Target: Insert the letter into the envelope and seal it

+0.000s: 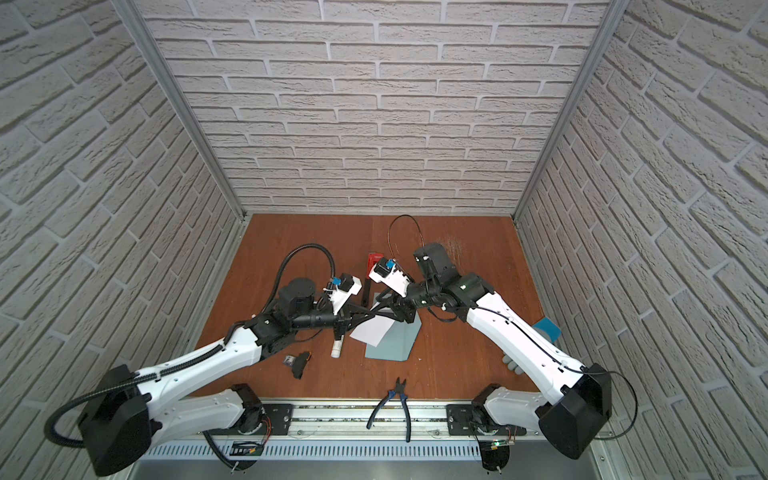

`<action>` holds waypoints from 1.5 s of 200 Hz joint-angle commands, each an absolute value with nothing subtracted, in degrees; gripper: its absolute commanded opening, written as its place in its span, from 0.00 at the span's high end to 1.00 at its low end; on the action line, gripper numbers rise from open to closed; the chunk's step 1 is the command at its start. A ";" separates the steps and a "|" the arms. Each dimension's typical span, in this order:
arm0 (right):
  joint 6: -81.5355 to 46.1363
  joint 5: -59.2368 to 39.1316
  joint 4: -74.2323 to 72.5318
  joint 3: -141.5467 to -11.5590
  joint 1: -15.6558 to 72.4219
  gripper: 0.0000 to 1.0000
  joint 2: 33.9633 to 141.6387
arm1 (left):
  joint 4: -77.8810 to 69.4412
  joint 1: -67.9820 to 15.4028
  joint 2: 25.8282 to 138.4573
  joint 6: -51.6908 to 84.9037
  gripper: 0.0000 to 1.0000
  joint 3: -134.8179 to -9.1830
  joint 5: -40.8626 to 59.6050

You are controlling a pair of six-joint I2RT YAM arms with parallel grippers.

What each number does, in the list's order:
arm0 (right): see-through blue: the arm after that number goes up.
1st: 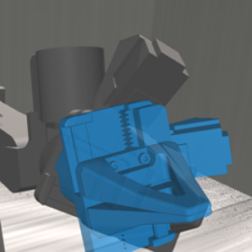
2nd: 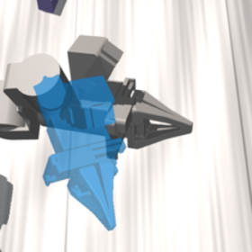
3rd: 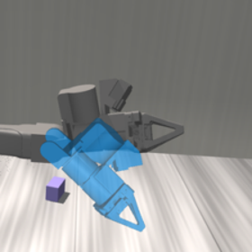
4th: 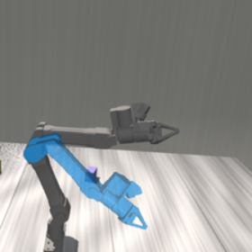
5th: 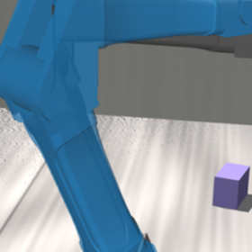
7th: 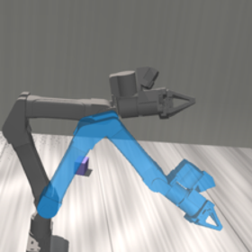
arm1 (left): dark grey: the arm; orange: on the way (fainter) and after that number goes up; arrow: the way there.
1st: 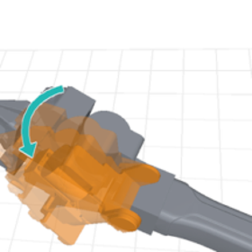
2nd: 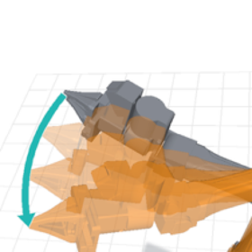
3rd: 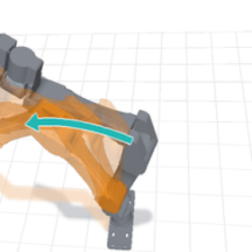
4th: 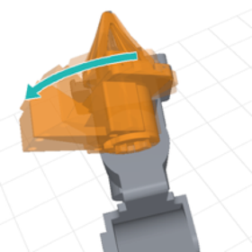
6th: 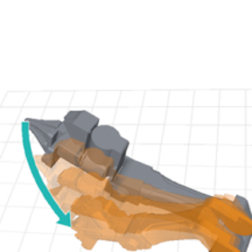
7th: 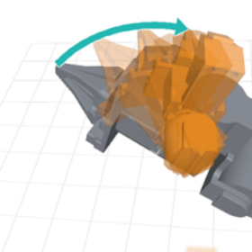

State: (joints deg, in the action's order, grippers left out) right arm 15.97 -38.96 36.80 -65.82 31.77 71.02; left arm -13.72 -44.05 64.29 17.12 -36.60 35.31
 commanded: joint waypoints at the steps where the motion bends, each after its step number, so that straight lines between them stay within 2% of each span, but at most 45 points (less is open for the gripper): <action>1: 17.57 -40.77 37.04 -67.06 32.08 0.62 71.82 | -18.90 -44.32 62.93 17.10 1.00 -35.36 36.65; 29: 18.10 -40.27 36.76 -66.84 32.07 0.56 72.14 | -20.33 -44.36 62.53 17.82 1.00 -34.89 37.91; 56: 18.97 -39.70 38.44 -67.59 31.99 0.56 73.33 | -22.10 -44.34 61.93 18.83 1.00 -34.37 39.17; 73: 19.40 -40.64 38.75 -67.51 31.90 0.62 73.88 | -22.76 -44.32 61.45 19.07 1.00 -33.94 39.24; 106: 19.42 -41.80 38.88 -67.24 31.81 0.83 73.23 | -23.19 -44.18 61.22 19.23 1.00 -33.67 39.44; 127: 19.00 -42.84 38.33 -67.23 31.68 0.93 72.47 | -23.29 -44.13 61.68 19.38 1.00 -33.66 39.74; 162: 17.64 -44.13 37.37 -67.24 31.16 0.94 71.44 | -23.21 -44.06 62.19 19.58 1.00 -33.82 39.86; 168: 17.44 -44.20 37.24 -67.24 31.13 0.94 71.29 | -23.09 -44.06 62.12 19.60 0.88 -33.84 39.57; 173: 17.36 -44.17 37.27 -67.24 31.20 0.94 71.34 | -23.06 -44.03 62.09 19.67 0.82 -33.84 39.57; 190: 17.29 -44.12 37.82 -67.49 31.11 0.94 71.65 | -23.61 -44.03 61.84 19.88 0.79 -33.93 39.85; 201: 17.51 -43.98 38.49 -67.67 31.12 0.94 71.88 | -24.07 -44.06 61.63 20.12 0.82 -34.09 40.16; 230: 17.59 -43.40 38.75 -67.76 31.11 0.94 71.73 | -23.38 -44.08 62.37 20.47 1.00 -35.19 41.75; 300: 16.45 -39.04 38.82 -67.94 27.75 0.94 69.38 | -22.87 -43.36 62.05 21.94 1.00 -34.19 41.78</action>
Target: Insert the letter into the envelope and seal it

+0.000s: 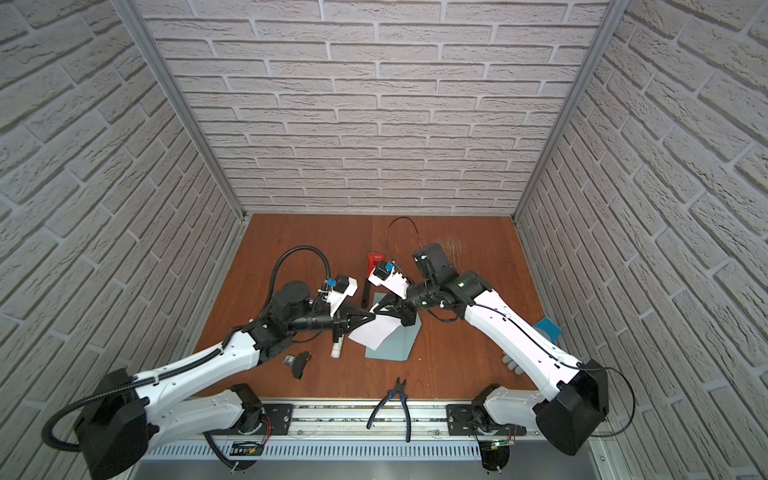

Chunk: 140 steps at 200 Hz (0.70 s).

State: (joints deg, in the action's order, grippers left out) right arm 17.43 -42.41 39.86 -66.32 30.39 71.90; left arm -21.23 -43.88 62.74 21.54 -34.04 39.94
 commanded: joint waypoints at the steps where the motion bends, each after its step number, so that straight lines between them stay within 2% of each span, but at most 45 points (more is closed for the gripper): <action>1: 16.44 -39.03 38.83 -67.94 27.72 0.94 69.36 | -22.81 -43.34 62.00 21.96 1.00 -34.19 41.81; 28: 15.95 -38.27 38.33 -67.94 26.82 0.94 68.61 | -22.46 -43.34 62.51 22.47 0.95 -34.02 41.85; 52: 16.00 -37.97 38.35 -67.77 26.55 0.95 68.48 | -23.10 -43.37 62.79 23.10 0.95 -33.92 42.10; 70: 16.00 -38.08 38.37 -67.60 26.44 0.94 68.41 | -23.03 -43.34 62.60 23.40 0.82 -33.84 41.66; 90: 15.99 -38.10 38.29 -67.50 26.32 0.94 68.32 | -22.82 -43.34 62.14 23.55 0.77 -33.75 41.66; 106: 15.91 -38.19 38.24 -67.41 26.11 0.94 68.21 | -22.72 -43.34 62.06 23.50 0.84 -33.58 41.69; 122: 15.86 -38.24 38.31 -67.41 26.10 0.94 68.21 | -23.08 -43.27 62.27 23.77 1.00 -33.38 41.66; 140: 15.82 -38.11 38.34 -67.41 25.95 0.94 68.04 | -22.70 -43.15 62.88 23.83 1.00 -33.48 41.71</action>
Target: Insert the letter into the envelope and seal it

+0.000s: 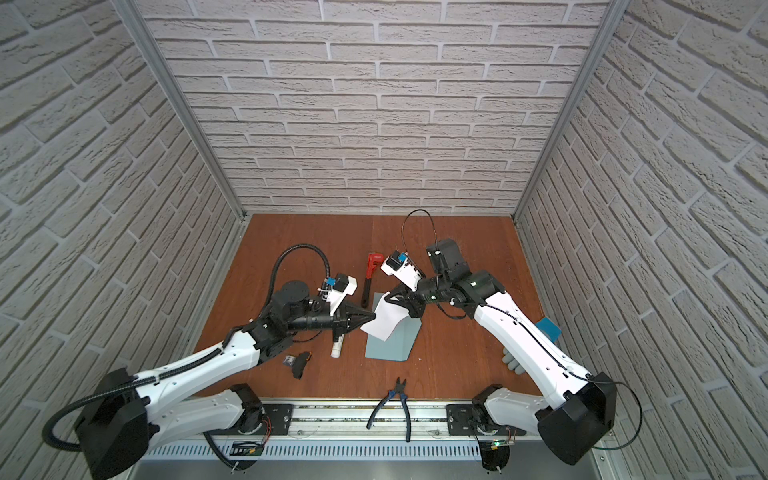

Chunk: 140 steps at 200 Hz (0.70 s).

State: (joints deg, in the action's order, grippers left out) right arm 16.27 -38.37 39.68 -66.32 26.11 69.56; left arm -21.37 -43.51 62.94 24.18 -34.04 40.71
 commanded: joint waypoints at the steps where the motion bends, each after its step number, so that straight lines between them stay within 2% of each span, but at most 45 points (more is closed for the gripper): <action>1: 15.82 -38.08 38.29 -67.41 25.94 0.94 68.03 | -22.64 -43.15 62.86 23.87 1.00 -33.48 41.69; 23: 15.73 -38.15 38.44 -67.54 25.76 0.94 67.51 | -21.26 -43.09 63.54 23.74 1.00 -33.71 40.55; 33: 15.73 -38.12 38.68 -67.63 25.67 0.94 67.24 | -20.02 -43.00 63.57 23.52 0.85 -33.88 39.35; 46: 15.73 -37.90 38.76 -67.68 25.53 0.95 66.85 | -17.93 -42.98 63.65 22.71 0.82 -34.38 38.25; 59: 15.73 -37.75 38.88 -67.59 25.53 0.94 66.54 | -15.90 -42.90 64.17 22.04 0.86 -35.03 37.16; 72: 15.79 -37.63 38.90 -67.55 25.46 0.94 66.29 | -15.12 -42.66 64.78 22.01 1.00 -35.37 36.81; 117: 16.42 -37.14 39.88 -67.68 25.14 0.94 65.92 | -16.27 -41.75 65.22 23.81 1.00 -34.98 36.65; 130: 16.68 -36.91 40.25 -67.68 24.81 0.94 65.85 | -16.08 -41.63 64.93 24.25 0.84 -35.00 36.78; 140: 16.86 -36.84 40.41 -67.68 24.62 0.94 65.74 | -16.17 -41.61 64.69 24.52 0.80 -34.90 36.99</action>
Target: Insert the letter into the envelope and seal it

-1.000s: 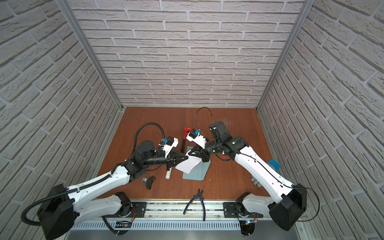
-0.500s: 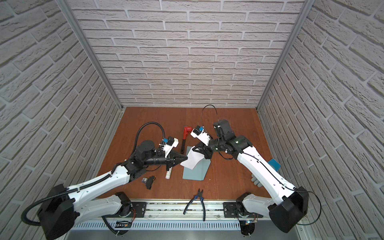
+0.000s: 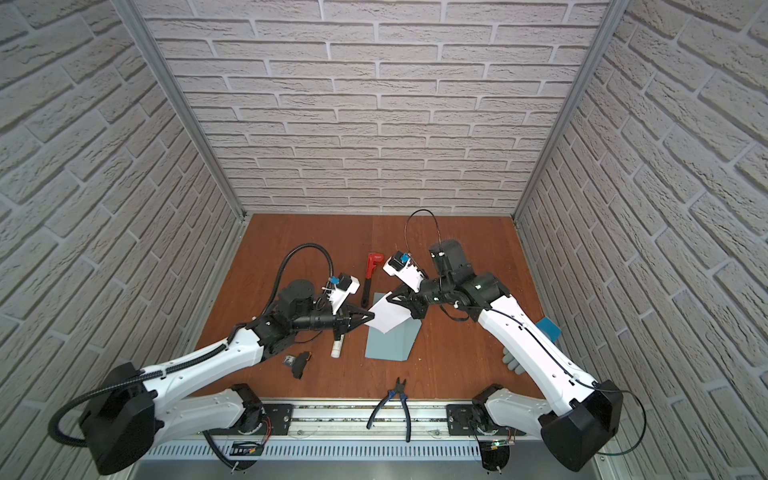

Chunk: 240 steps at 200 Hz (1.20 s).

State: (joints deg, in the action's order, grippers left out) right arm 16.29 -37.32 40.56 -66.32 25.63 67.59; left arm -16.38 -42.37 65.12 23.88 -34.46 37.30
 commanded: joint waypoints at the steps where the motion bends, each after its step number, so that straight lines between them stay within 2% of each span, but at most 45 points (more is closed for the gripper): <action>1: 16.87 -36.83 40.46 -67.68 24.61 0.94 65.79 | -16.17 -41.59 64.65 24.52 0.80 -34.85 37.00; 15: 17.00 -36.92 40.69 -67.68 24.35 0.94 65.83 | -16.24 -41.60 64.16 24.83 0.78 -34.64 37.34; 31: 17.05 -36.96 40.78 -67.68 24.19 0.94 65.84 | -16.17 -41.65 63.90 25.10 0.81 -34.55 37.89; 41: 17.09 -37.01 40.78 -67.59 24.08 0.94 65.83 | -16.09 -41.67 63.94 25.05 0.86 -34.54 38.17; 56: 17.07 -37.09 40.69 -67.61 23.99 0.94 65.85 | -16.29 -41.70 64.08 25.06 1.00 -34.54 38.42; 91: 16.27 -36.33 40.26 -67.51 23.67 0.94 65.70 | -17.03 -41.59 64.69 25.95 1.00 -34.46 37.90; 97: 15.57 -35.77 39.73 -67.27 23.58 0.88 65.58 | -17.61 -41.57 64.52 26.52 1.00 -34.22 36.95; 108: 14.06 -35.12 38.68 -66.69 23.12 0.60 65.21 | -18.94 -40.92 64.27 28.16 1.00 -33.48 34.52; 118: 11.45 -34.88 36.81 -65.62 22.19 0.45 64.43 | -20.88 -39.78 64.08 30.79 1.00 -32.70 32.27; 131: 6.86 -35.35 32.62 -62.91 20.75 0.33 62.73 | -25.58 -38.10 63.51 35.98 1.00 -30.50 28.37; 147: 0.91 -36.38 26.23 -58.58 19.20 0.23 60.40 | -31.36 -37.01 62.62 40.83 1.00 -28.15 26.03; 187: -11.66 -37.01 12.17 -48.69 18.22 0.11 58.97 | -39.79 -37.00 62.76 46.62 1.00 -27.09 25.50; 240: -25.14 -39.24 -9.51 -37.65 18.19 0.10 62.69 | -50.75 -37.51 67.64 52.56 1.00 -26.54 27.42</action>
